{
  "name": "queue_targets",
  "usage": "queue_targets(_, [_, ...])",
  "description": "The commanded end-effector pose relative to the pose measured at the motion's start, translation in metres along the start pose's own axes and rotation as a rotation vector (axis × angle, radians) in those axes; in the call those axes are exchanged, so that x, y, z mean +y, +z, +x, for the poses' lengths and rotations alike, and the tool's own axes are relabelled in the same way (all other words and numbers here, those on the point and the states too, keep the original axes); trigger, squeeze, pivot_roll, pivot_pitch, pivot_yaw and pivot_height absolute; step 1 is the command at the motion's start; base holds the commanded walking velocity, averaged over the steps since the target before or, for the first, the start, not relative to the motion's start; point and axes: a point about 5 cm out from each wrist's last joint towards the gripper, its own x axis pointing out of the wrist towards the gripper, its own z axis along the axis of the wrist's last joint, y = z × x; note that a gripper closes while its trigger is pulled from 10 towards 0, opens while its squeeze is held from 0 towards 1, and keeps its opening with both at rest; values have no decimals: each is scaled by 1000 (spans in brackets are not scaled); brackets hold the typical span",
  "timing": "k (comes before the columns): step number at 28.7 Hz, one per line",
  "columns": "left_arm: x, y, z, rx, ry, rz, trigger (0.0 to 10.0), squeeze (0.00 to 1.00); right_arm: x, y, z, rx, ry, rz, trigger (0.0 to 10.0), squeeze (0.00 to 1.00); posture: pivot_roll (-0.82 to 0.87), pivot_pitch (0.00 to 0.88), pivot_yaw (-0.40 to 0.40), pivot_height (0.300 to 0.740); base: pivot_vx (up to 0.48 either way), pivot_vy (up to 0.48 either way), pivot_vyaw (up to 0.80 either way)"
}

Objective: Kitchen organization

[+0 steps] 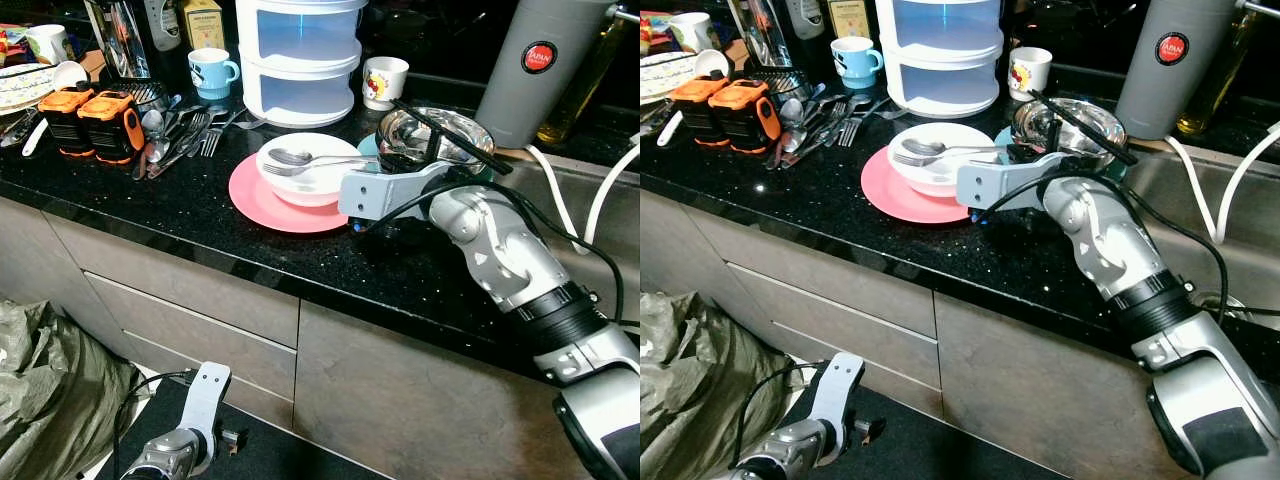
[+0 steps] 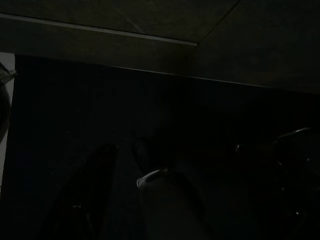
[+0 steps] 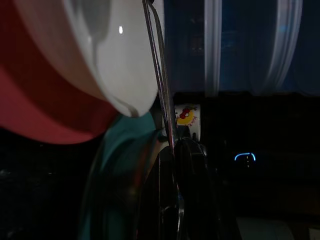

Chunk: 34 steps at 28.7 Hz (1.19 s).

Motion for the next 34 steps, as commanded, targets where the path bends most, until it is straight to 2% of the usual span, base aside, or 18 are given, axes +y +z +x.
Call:
queue_targets(1, [-1, -4, 0, 19, -4, 5, 10000, 0, -10, 3, -2, -13, -45, 9, 0, 0, -36, 65, 18, 740, 0, 0, 0])
queue_targets(3, [-1, -4, 0, 19, -4, 7, 10000, 0, -10, 3, -2, -10, -39, 2, 0, 0, -35, 68, 16, 740, 0, 0, 0])
queue_targets(4, [-1, -4, 0, 19, -4, 7, 10000, 0, -11, 3, -3, -6, -36, -5, 2196, 0, -36, 68, 17, 740, 0, 0, 0])
queue_targets(5, [-1, -4, 0, 18, -4, 8, 10000, 0, -11, 2, -3, 2, -32, -17, 6471, 0, -37, 68, 17, 740, 0, 0, 0])
queue_targets(6, [-1, -3, 0, 18, -5, 8, 10000, 0, -12, 1, -4, 6, -33, -22, 6471, 0, -37, 68, 17, 740, 0, 0, 0])
queue_targets(7, [-1, -3, 0, 19, -5, 9, 10000, 0, -12, 0, -4, 10, -31, -28, 9098, 0, -37, 68, 17, 740, 0, 0, 0])
queue_targets(8, [-1, -3, 0, 19, -5, 9, 10000, 0, -11, -1, -4, 17, -26, -35, 10000, 0, -37, 68, 17, 740, 0, 0, 0])
queue_targets(14, [-1, -3, 0, 18, -5, 9, 10000, 0, -8, -3, -4, 20, 2, -39, 10000, 35, -37, 69, 17, 740, 0, 0, 0])
queue_targets(15, [-1, -3, 0, 18, -5, 9, 10000, 0, -7, -3, -5, 19, 15, -36, 10000, 510, -37, 69, 17, 740, 0, 0, 0])
queue_targets(17, [-1, -3, 0, 17, -4, 9, 10000, 0, -5, -2, -5, 16, 26, -32, 10000, 784, -36, 70, 18, 740, 0, 0, 0])
queue_targets(20, [-1, -3, 0, 17, -4, 9, 10000, 0, -4, -1, -6, 13, 29, -30, 10000, 741, -38, 70, 19, 740, 0, 0, 0])
queue_targets(21, [0, -3, 0, 18, -4, 9, 10000, 0, -4, -1, -6, 12, 31, -30, 10000, 643, -38, 70, 19, 740, 0, 0, 0])
queue_targets(22, [0, -3, 0, 18, -4, 10, 10000, 0, -4, -1, -6, 12, 30, -29, 10000, 200, -38, 70, 19, 740, 0, 0, 0])
queue_targets(23, [0, -3, 0, 18, -4, 10, 10000, 0, -5, -1, -6, 11, 29, -27, 10000, 0, -38, 70, 19, 740, 0, 0, 0])
queue_targets(30, [-1, -3, 0, 17, -4, 9, 10000, 0, -4, 1, -7, -1, 42, -17, 10000, 0, -38, 71, 19, 740, 0, 0, 0])
queue_targets(31, [-1, -3, 0, 17, -4, 9, 10000, 0, -4, 1, -7, -3, 44, -18, 3294, 0, -38, 71, 19, 740, 0, 0, 0])
queue_targets(32, [-1, -3, 0, 17, -4, 8, 10000, 0, -3, 2, -7, -6, 49, -20, 0, 0, -38, 71, 19, 740, 0, 0, 0])
queue_targets(34, [-1, -3, 0, 17, -4, 8, 10000, 0, -3, 2, -7, -8, 52, -20, 0, 0, -38, 71, 19, 740, 0, 0, 0])
